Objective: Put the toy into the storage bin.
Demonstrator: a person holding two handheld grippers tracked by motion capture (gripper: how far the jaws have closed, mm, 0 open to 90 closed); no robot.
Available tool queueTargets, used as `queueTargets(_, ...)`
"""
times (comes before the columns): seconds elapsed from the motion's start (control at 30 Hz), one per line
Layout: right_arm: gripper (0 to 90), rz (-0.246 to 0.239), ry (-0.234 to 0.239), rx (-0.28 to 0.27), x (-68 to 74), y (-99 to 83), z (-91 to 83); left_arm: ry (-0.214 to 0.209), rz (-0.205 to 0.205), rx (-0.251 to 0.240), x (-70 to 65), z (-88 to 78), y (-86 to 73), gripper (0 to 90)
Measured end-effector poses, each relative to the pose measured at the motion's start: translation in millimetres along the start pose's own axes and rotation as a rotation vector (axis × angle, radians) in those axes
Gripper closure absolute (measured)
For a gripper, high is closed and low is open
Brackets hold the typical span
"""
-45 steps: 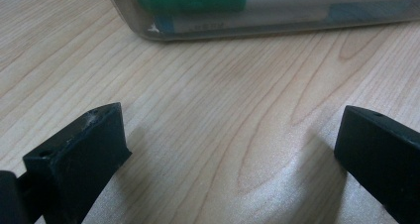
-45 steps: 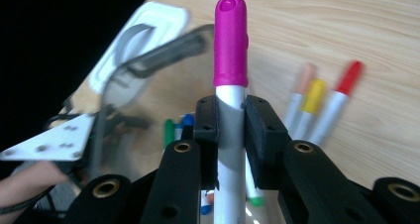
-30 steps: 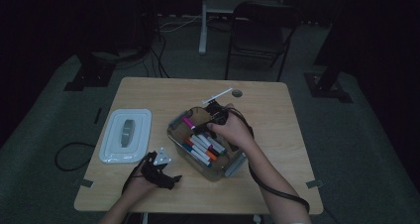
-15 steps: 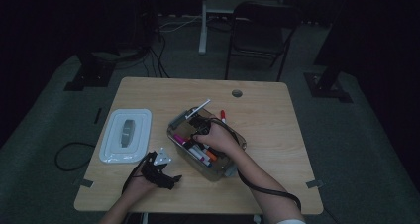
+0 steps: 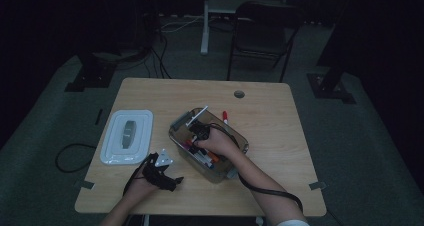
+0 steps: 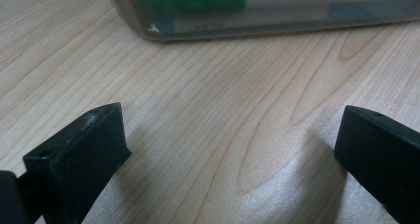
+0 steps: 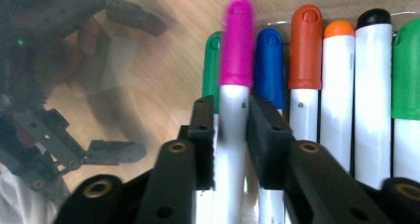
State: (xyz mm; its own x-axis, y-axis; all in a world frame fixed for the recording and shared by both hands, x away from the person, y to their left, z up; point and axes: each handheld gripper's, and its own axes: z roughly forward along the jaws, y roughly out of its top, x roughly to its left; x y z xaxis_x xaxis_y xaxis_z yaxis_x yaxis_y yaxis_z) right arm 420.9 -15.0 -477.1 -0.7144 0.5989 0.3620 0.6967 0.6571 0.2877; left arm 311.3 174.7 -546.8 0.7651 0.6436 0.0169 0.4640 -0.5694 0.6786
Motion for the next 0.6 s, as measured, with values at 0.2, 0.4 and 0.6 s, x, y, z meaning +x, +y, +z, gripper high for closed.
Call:
queueTargets(0.2, 68.6, -0.003, 0.024, -0.124, 0.3, -5.8, -32.2, 0.000, -0.001, 0.001, 0.0, -0.1, 0.1, 0.4)
queueTargets(0.4, 62.2, 0.019, 0.011, -0.313, -14.9, -22.6, -92.6, -0.002, 0.000, 0.003, 0.1, -0.3, 0.1, 0.4)
queueTargets(0.6, 52.9, 0.092, -0.077, -0.450, -54.7, -45.4, -131.1, -0.001, -0.001, 0.001, 0.0, -0.1, 0.1, 0.4)
